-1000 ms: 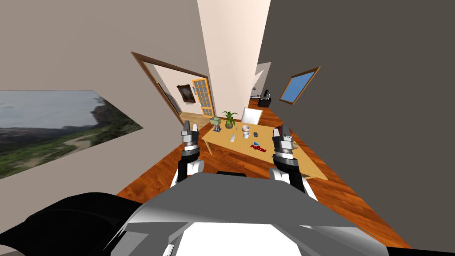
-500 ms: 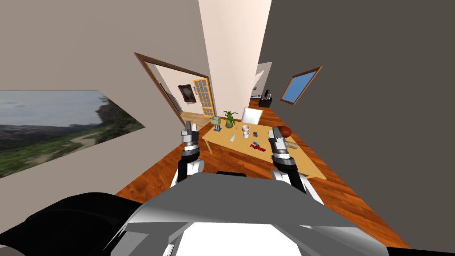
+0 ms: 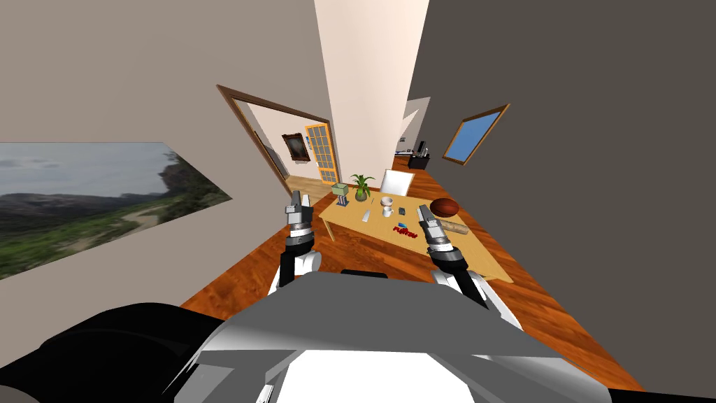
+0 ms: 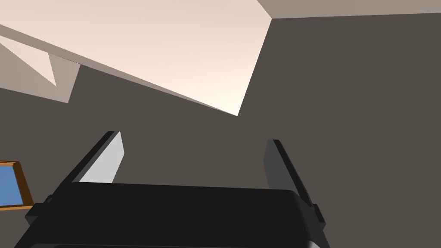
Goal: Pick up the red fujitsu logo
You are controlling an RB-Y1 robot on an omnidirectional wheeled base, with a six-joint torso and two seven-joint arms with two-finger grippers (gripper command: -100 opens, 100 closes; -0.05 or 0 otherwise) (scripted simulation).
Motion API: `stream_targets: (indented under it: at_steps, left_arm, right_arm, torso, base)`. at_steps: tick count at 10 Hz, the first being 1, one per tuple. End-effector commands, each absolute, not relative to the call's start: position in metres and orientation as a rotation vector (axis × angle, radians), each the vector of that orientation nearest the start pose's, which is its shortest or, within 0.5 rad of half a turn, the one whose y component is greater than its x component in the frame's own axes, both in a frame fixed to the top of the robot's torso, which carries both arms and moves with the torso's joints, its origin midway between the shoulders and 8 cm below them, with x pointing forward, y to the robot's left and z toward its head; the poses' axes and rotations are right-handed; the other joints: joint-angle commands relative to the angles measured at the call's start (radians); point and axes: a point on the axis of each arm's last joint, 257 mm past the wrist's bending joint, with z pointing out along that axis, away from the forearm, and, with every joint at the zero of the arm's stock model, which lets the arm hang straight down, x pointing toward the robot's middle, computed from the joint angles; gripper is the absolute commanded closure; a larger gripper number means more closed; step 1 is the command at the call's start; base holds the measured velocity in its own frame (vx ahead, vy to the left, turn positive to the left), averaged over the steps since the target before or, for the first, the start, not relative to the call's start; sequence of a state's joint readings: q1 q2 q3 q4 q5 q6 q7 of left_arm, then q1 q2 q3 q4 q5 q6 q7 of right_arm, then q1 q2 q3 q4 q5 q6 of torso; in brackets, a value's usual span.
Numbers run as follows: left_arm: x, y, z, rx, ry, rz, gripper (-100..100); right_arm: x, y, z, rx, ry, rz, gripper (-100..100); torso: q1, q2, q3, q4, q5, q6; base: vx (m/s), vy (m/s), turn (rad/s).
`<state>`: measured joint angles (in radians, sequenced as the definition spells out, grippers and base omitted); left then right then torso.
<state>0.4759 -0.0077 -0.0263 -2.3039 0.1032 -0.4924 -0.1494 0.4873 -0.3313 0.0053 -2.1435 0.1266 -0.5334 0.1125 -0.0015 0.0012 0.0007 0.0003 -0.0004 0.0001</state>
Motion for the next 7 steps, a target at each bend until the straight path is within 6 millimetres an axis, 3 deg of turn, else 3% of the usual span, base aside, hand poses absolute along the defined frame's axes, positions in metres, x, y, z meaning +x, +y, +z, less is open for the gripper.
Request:
stream_targets:
  at_steps: [1,4,5,6,7]
  left_arm:
    - [0.341,0.28,0.041,-0.648,0.556,-1.272,0]
    - [0.341,0.28,0.041,-0.648,0.556,-1.272,0]
    - [0.341,0.28,0.041,-0.648,0.556,-1.272,0]
    - [0.341,0.28,0.041,-0.648,0.556,-1.272,0]
    - [0.341,0.28,0.041,-0.648,0.556,-1.272,0]
  right_arm:
    - [0.369,-0.239,-0.054,0.293,1.088,1.088,-100]
    - [0.37,-0.235,-0.072,0.23,1.171,1.075,-100]
    - [0.372,-0.232,-0.089,0.209,1.221,1.067,-100]
    - [0.372,-0.232,-0.091,0.186,1.24,1.062,-100]
    - [0.373,-0.231,-0.11,0.163,1.294,1.05,-100]
  torso:
    - [0.0,0.0,0.0,0.0,0.0,0.0]
    - [0.0,0.0,0.0,0.0,0.0,0.0]
    - [0.0,0.0,0.0,0.0,0.0,0.0]
    - [0.0,0.0,0.0,0.0,0.0,0.0]
    - [0.0,0.0,0.0,0.0,0.0,0.0]
  base:
    - [-0.022,-0.018,0.051]
    - [-0.017,-0.018,0.035]
    - [-0.02,-0.017,0.071]
    - [-0.017,-0.016,0.03]
    - [-0.015,-0.017,0.075]
